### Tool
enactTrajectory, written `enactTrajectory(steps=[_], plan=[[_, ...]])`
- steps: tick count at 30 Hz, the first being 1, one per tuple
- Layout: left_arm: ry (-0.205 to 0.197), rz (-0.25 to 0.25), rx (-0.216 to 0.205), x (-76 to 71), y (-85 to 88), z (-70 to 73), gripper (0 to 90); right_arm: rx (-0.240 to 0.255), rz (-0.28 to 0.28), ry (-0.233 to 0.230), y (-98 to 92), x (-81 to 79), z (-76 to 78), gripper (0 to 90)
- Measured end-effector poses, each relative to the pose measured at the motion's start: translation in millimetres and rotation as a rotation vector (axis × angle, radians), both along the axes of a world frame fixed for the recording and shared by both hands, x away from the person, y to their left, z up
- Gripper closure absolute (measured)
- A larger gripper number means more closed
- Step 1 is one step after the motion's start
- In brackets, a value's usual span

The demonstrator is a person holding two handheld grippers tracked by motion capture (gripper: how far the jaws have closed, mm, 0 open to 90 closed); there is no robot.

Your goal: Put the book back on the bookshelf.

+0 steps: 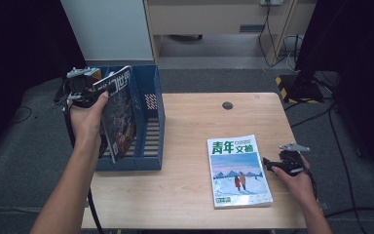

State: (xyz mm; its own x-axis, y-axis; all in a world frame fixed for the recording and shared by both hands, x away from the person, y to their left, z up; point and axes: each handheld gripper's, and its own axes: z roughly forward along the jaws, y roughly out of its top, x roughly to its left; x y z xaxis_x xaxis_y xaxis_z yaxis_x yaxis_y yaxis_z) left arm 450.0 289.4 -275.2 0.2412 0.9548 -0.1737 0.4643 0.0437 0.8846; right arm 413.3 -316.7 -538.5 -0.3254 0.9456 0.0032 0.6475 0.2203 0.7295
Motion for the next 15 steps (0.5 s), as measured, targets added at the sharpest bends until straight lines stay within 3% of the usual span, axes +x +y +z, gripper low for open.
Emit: enactTrajectory(steps=[15], plan=[[0.003,0.003,0.019,0.4,-0.1,-1.3,82.1,0.0,0.0,0.0,0.0,0.0,0.0,13.6]])
